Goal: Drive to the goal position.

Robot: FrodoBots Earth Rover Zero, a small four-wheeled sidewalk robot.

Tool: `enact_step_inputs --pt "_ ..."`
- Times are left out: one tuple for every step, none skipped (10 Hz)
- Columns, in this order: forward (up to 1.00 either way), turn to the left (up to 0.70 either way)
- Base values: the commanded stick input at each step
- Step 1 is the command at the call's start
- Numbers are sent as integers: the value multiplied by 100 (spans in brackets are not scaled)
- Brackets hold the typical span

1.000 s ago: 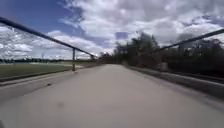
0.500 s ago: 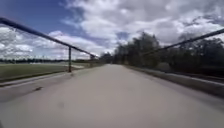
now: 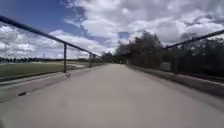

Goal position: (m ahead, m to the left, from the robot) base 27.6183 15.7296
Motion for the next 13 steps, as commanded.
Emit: enact_step_inputs --pt "100 0" --pt "100 0" --pt "100 0" --pt "100 0" --pt "100 0" --pt "100 0" --pt "100 0" --pt "100 0" --pt "100 0" --pt "100 0" --pt "100 0" --pt "100 0" --pt "100 0"
